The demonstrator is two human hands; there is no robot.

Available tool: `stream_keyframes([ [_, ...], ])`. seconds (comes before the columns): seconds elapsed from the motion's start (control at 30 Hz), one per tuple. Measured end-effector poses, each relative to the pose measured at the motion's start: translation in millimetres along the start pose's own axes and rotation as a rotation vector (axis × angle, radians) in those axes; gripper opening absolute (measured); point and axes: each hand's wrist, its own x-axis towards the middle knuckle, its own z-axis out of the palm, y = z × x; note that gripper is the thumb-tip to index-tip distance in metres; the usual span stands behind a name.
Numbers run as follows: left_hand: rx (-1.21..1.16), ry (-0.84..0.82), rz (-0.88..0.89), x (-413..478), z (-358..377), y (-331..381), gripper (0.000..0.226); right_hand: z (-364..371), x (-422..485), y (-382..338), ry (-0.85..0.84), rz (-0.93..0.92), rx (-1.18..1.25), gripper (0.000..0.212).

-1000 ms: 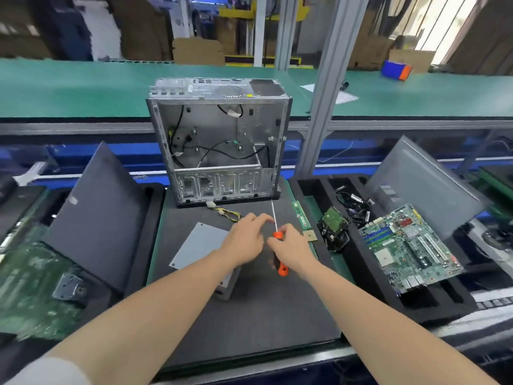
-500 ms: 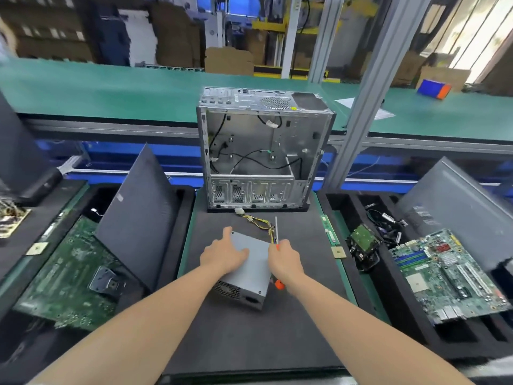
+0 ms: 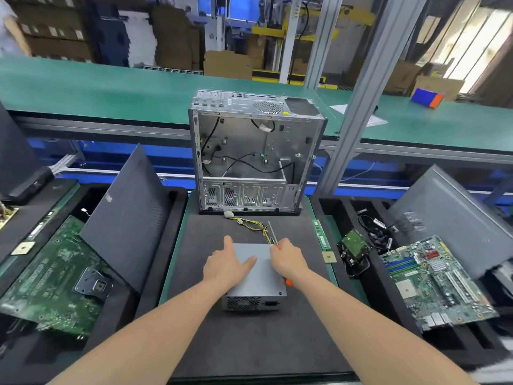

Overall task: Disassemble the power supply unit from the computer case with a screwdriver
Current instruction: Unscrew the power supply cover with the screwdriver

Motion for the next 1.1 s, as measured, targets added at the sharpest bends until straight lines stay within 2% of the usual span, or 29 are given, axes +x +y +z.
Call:
stream_keyframes([
  [0.23,-0.039,-0.012,0.007,-14,3,11,0.084,-14,-1,9,-0.007,0.005,-0.069,0.025],
  [0.47,0.028,-0.028,0.091,-12,-5,4,0.061,-23,-2,15,-0.028,-0.011,-0.068,0.024],
  [0.57,0.082,0.055,0.173,-5,-14,-4,0.036,-27,-2,11,0.052,-0.091,-0.134,0.017],
  [0.63,0.022,0.143,0.249,3,-23,-8,0.022,-33,-3,5,0.093,-0.168,-0.169,0.024],
  [0.7,-0.05,0.208,0.327,13,-33,-10,0.033,-39,-5,-4,0.099,-0.255,-0.093,0.029],
  [0.8,-0.084,0.23,0.439,22,-45,-13,0.064,-45,-14,-21,0.113,-0.325,0.062,0.014],
  [0.87,-0.06,0.217,0.503,27,-47,-16,0.072,-50,-20,-33,0.104,-0.364,0.096,0.012],
  [0.93,-0.037,0.208,0.564,30,-45,-18,0.07,-55,-24,-45,0.064,-0.399,0.158,0.01],
  [1.0,-0.093,0.217,0.628,31,-39,-20,0.057,-59,-26,-54,0.056,-0.399,0.255,0.006],
  [1.1,-0.319,0.217,0.62,29,-31,-23,0.037,-58,-24,-61,0.211,-0.423,0.326,0.012],
])
